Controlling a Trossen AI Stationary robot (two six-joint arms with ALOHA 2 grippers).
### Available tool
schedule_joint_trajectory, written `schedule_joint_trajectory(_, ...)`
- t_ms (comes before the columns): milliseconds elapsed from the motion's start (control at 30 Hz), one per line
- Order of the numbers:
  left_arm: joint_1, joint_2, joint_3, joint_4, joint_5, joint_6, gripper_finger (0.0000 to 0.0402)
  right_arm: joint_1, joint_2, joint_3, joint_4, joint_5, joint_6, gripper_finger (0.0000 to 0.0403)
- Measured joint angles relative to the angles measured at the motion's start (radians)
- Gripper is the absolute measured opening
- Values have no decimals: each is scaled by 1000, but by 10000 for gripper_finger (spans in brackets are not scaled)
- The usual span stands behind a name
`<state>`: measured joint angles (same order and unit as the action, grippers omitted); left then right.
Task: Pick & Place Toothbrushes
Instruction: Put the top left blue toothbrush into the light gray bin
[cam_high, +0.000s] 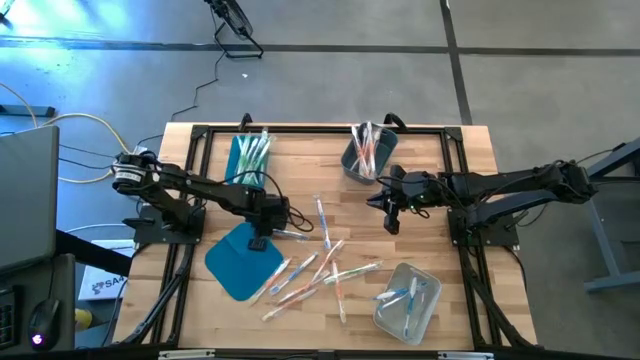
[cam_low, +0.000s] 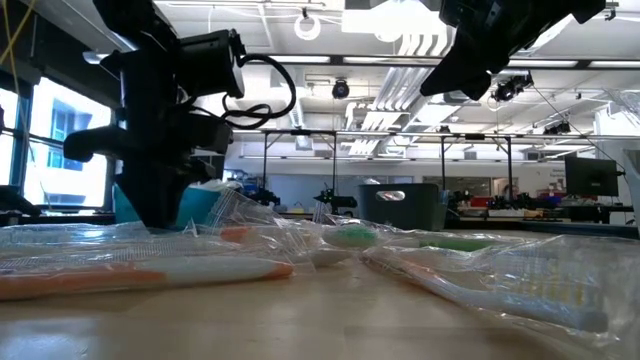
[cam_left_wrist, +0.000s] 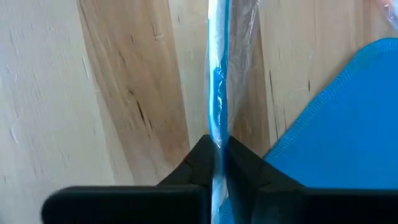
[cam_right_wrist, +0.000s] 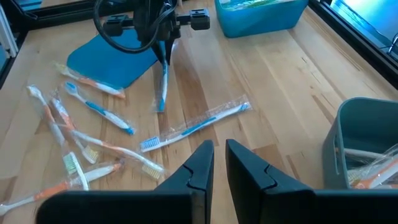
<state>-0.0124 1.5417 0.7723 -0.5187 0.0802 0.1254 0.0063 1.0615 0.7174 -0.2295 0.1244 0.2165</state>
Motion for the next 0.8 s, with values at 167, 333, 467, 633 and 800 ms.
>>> schedule_joint_trajectory(167, -1, -16, 0, -7, 23, 1, 17, 0, 0, 0, 0, -62, 0, 34)
schedule_joint_trajectory(333, 45, -55, 35, -42, 30, 42, 10, 0, -1, 0, -1, -125, -1, 34)
schedule_joint_trajectory(467, 129, -89, 53, -54, 68, 95, 10, 0, -24, 0, -2, -156, -2, 34)
schedule_joint_trajectory(633, 253, -112, 60, 9, 247, 115, 10, 0, -91, 0, -6, -157, -4, 34)
schedule_joint_trajectory(800, 310, -109, 60, 232, 447, 113, 10, 0, -161, 2, -4, -147, -6, 34)
